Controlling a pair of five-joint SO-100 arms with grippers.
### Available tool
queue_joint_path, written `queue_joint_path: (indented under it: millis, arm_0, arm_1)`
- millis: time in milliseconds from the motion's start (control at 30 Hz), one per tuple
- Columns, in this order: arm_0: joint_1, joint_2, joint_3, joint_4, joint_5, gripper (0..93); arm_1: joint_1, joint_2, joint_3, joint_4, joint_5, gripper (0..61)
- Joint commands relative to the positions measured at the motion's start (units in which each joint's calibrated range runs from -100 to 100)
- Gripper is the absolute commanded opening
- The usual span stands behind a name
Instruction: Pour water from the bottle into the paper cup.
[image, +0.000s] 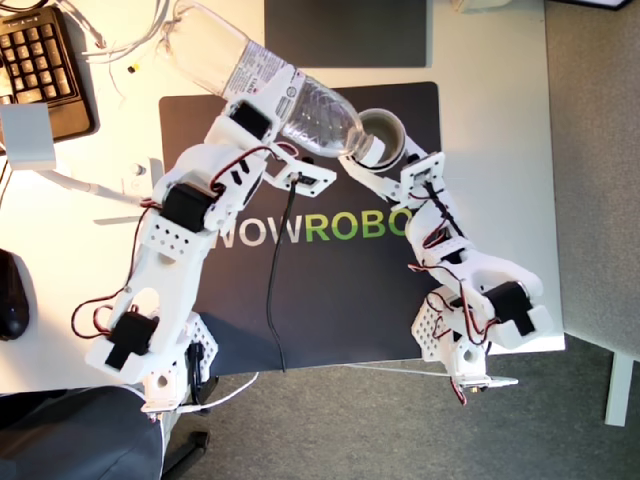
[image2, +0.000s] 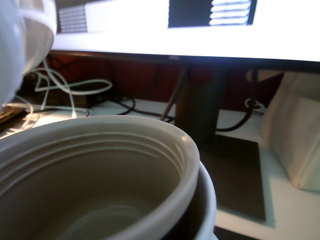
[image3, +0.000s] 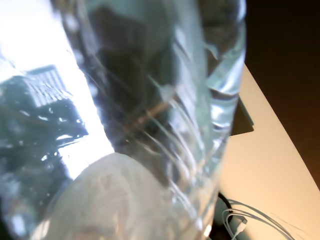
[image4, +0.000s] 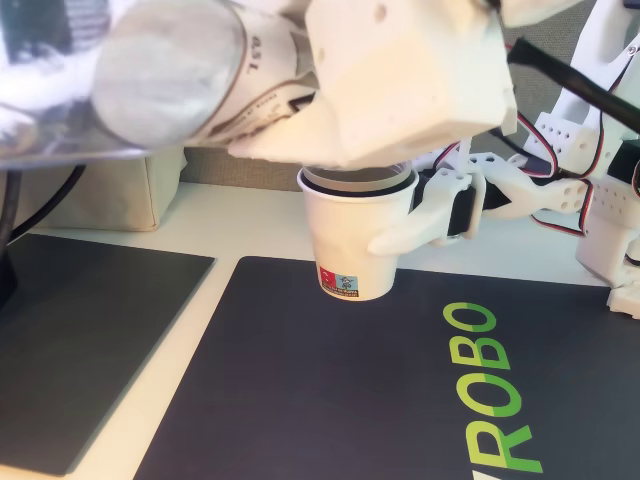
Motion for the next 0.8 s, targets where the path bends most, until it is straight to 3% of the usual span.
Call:
queue_joint_path:
  millis: [0, 267, 567, 767]
  arm_0:
    - [-1.0, -4.8, -11.0, -1.8, 2.0, 0.0]
    - [-1.5, -5.0, -10.0, -1.8, 1.8, 0.0]
    - [-1.4, -4.9, -9.9, -1.9, 1.8, 0.0]
    - [-1.0, -4.7, -9.5, -2.2, 1.8, 0.0]
  arm_1:
    - [1.2, 2.2, 1.3, -8.5, -0.5, 15.5]
    - [0.9, 3.4, 6.9, -16.6, -0.4, 15.5]
    - [-3.7, 3.3, 10.0, -19.7, 0.0, 15.5]
    - [-4.2, 2.8, 8.7, -17.4, -0.1, 15.5]
